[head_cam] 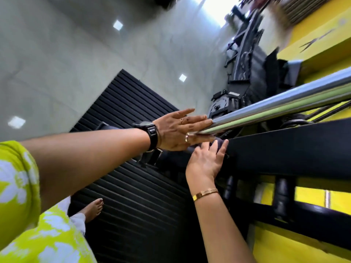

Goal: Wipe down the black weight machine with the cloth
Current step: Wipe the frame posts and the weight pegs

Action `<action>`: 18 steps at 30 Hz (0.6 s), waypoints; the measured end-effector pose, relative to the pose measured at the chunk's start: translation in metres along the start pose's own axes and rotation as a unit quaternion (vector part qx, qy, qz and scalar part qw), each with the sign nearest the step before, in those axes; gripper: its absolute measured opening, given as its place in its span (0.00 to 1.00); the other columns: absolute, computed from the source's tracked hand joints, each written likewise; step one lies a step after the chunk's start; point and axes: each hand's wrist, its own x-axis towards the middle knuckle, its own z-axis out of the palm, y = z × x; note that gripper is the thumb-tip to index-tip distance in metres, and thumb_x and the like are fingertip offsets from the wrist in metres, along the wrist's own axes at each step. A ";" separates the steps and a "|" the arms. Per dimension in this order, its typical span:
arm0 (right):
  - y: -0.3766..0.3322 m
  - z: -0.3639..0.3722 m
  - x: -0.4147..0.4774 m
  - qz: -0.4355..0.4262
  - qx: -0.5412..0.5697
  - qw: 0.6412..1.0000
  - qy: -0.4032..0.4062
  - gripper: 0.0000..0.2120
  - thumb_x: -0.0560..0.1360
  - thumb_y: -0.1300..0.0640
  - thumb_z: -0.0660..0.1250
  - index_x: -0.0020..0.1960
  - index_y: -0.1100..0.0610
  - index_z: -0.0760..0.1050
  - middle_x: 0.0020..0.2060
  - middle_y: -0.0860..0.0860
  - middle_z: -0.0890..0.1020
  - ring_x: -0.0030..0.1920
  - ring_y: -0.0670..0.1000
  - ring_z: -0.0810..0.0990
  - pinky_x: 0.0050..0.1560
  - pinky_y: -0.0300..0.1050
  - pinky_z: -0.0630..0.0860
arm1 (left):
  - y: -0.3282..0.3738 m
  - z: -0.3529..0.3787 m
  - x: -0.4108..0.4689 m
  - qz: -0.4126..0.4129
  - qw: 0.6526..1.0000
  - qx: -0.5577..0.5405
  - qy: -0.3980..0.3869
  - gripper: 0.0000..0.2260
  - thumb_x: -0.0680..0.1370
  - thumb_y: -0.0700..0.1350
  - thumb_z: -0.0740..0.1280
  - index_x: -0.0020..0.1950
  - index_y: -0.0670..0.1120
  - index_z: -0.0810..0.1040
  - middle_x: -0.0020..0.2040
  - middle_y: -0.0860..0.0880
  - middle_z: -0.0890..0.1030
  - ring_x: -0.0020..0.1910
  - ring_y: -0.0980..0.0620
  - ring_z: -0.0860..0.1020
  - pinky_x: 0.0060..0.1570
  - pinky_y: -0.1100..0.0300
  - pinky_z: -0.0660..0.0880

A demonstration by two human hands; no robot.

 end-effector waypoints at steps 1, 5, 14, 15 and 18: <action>0.011 -0.008 -0.011 0.011 0.010 1.000 0.022 0.23 0.81 0.59 0.48 0.76 0.56 0.60 0.75 0.55 0.58 0.77 0.62 0.49 0.63 0.67 0.23 | 0.001 -0.012 0.019 0.002 1.000 0.001 0.014 0.19 0.83 0.49 0.46 0.74 0.53 0.60 0.69 0.46 0.64 0.67 0.47 0.66 0.72 0.48 0.54; 0.050 -0.040 -0.052 0.042 0.038 0.995 0.082 0.23 0.82 0.59 0.49 0.76 0.58 0.60 0.76 0.56 0.57 0.76 0.62 0.49 0.68 0.66 0.28 | 0.006 -0.049 0.078 0.001 0.998 0.006 0.057 0.18 0.82 0.47 0.48 0.72 0.47 0.64 0.70 0.50 0.65 0.67 0.46 0.66 0.74 0.50 0.51; 0.133 -0.098 -0.125 0.174 0.061 0.952 0.244 0.13 0.73 0.59 0.66 0.56 0.58 0.83 0.61 0.56 0.79 0.64 0.60 0.74 0.68 0.60 0.54 | 0.016 -0.158 0.240 -0.115 0.962 -0.012 0.249 0.25 0.80 0.43 0.56 0.77 0.42 0.57 0.76 0.44 0.63 0.79 0.49 0.51 0.76 0.51 0.49; 0.144 -0.105 -0.129 0.185 0.057 0.942 0.275 0.13 0.75 0.60 0.65 0.56 0.58 0.82 0.61 0.56 0.79 0.63 0.60 0.74 0.68 0.60 0.54 | 0.015 -0.172 0.255 -0.116 0.960 -0.016 0.255 0.24 0.80 0.43 0.56 0.76 0.41 0.58 0.75 0.44 0.63 0.78 0.47 0.55 0.76 0.51 0.49; 0.186 -0.134 -0.147 0.239 0.041 0.905 0.350 0.18 0.76 0.62 0.55 0.56 0.60 0.82 0.62 0.57 0.79 0.63 0.61 0.73 0.69 0.60 0.54 | 0.008 -0.218 0.303 -0.102 0.952 -0.020 0.289 0.25 0.78 0.42 0.60 0.75 0.37 0.62 0.73 0.39 0.67 0.74 0.41 0.61 0.75 0.47 0.51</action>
